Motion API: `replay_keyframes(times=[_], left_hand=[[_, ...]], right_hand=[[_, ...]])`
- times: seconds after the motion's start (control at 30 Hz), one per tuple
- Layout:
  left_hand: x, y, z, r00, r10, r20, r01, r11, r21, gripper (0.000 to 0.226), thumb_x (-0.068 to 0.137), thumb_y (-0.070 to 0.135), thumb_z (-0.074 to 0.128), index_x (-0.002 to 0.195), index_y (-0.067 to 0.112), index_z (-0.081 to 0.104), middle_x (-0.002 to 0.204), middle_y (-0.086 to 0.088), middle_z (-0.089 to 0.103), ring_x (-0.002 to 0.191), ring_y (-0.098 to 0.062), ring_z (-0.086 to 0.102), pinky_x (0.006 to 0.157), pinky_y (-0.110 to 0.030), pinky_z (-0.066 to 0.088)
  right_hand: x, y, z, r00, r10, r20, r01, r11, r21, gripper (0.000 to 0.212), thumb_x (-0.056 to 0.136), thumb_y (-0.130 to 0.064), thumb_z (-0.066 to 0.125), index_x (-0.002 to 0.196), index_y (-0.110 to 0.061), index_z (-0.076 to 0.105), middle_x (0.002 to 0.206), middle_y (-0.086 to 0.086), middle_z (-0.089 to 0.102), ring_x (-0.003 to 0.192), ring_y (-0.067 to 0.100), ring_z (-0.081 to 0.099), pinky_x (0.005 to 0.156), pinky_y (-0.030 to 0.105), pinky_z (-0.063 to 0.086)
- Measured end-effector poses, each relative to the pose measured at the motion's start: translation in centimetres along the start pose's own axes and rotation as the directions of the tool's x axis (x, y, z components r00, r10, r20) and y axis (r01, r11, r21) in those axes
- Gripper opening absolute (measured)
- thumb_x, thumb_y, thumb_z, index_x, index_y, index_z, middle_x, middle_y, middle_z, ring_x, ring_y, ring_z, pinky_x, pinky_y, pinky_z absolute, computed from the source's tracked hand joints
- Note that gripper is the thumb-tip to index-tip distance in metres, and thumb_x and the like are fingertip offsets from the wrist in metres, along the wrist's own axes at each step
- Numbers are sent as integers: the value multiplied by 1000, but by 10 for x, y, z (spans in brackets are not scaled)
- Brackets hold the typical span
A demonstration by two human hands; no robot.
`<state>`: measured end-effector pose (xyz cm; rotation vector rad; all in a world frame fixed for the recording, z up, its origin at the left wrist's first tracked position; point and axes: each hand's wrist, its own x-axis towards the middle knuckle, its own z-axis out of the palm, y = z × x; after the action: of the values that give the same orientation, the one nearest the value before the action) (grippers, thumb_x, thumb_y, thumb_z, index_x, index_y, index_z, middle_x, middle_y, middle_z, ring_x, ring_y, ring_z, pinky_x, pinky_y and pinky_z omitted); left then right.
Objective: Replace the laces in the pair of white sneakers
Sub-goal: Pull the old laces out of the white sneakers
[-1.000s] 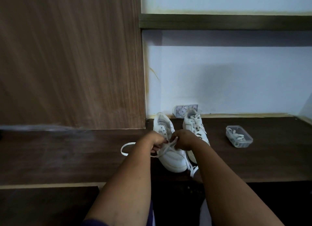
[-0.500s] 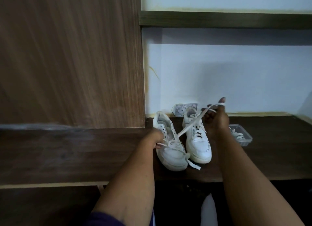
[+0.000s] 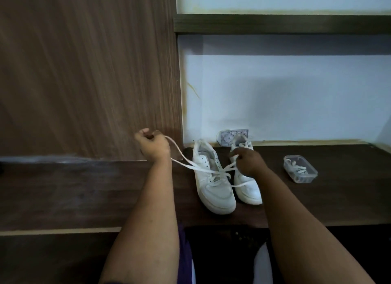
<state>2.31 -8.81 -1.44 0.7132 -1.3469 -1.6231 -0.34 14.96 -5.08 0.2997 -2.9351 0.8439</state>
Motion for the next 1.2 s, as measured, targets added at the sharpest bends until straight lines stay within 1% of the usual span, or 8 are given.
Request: replay_keyframes(times=[0.3, 0.47, 0.63, 0.7, 0.9, 1.03, 1.1, 1.2], left_hand=[[1, -2, -7, 862, 508, -13, -506, 861, 52, 68, 72, -7, 50, 136, -7, 30, 148, -21, 14, 129, -26, 43, 107, -30, 40], [-2, -12, -2, 892, 225, 392, -392, 818, 421, 40, 84, -1, 59, 121, 11, 53, 138, -11, 44, 108, -19, 56, 82, -20, 42], [-34, -39, 14, 371, -287, 883, -548, 700, 458, 26, 75, 8, 79, 96, 15, 67, 99, -5, 68, 94, -23, 65, 87, -33, 52], [-51, -47, 19, 302, -373, 877, -732, 499, 464, 39, 71, 22, 82, 106, 12, 66, 102, -4, 68, 92, -20, 63, 87, -33, 53], [-54, -58, 26, 364, -412, 835, -719, 446, 533, 22, 82, 27, 70, 104, 22, 70, 108, -1, 68, 97, -21, 62, 87, -36, 52], [-6, -51, 27, 618, -438, 653, -330, 610, 720, 29, 77, 40, 66, 95, 17, 67, 99, -5, 66, 84, -16, 59, 81, -30, 49], [17, -58, 19, 721, -472, 508, -232, 525, 819, 69, 50, 69, 68, 99, 21, 66, 112, -7, 66, 98, -21, 63, 89, -37, 51], [2, -41, -8, 821, -460, 338, -260, 226, 939, 75, 72, 60, 61, 132, 17, 49, 139, -13, 43, 125, -31, 42, 94, -41, 41]], right_hand=[[1, -27, 35, 974, -133, 186, 132, 991, 17, 18, 79, -13, 70, 96, -20, 73, 96, -5, 65, 98, 14, 62, 77, 19, 44], [4, -23, 34, 962, -150, 230, 200, 956, -213, 20, 89, -23, 61, 102, -10, 72, 109, 5, 65, 102, 20, 58, 84, 28, 49], [8, -29, 35, 969, -198, 149, 229, 942, -243, 30, 98, -16, 42, 117, -2, 60, 123, 16, 54, 117, 33, 47, 98, 35, 37], [7, -30, 36, 976, -188, 112, 206, 961, -186, 28, 97, -14, 44, 115, -2, 62, 120, 15, 55, 114, 33, 50, 93, 32, 37], [6, -15, 31, 996, -60, 62, 54, 993, 105, 30, 85, 1, 46, 89, -21, 66, 109, 6, 64, 94, 18, 58, 77, 21, 39], [1, -11, 20, 994, -52, 98, 38, 989, 145, 25, 87, -1, 47, 86, -19, 65, 108, 4, 67, 103, 19, 59, 84, 24, 43], [1, -8, 22, 993, -56, 105, 42, 990, 133, 19, 89, -7, 53, 85, -18, 67, 107, 2, 68, 104, 17, 60, 86, 23, 44], [1, -10, 25, 988, -79, 133, 61, 989, 134, 13, 90, -18, 61, 92, -13, 72, 102, 0, 70, 101, 15, 62, 82, 22, 43]])
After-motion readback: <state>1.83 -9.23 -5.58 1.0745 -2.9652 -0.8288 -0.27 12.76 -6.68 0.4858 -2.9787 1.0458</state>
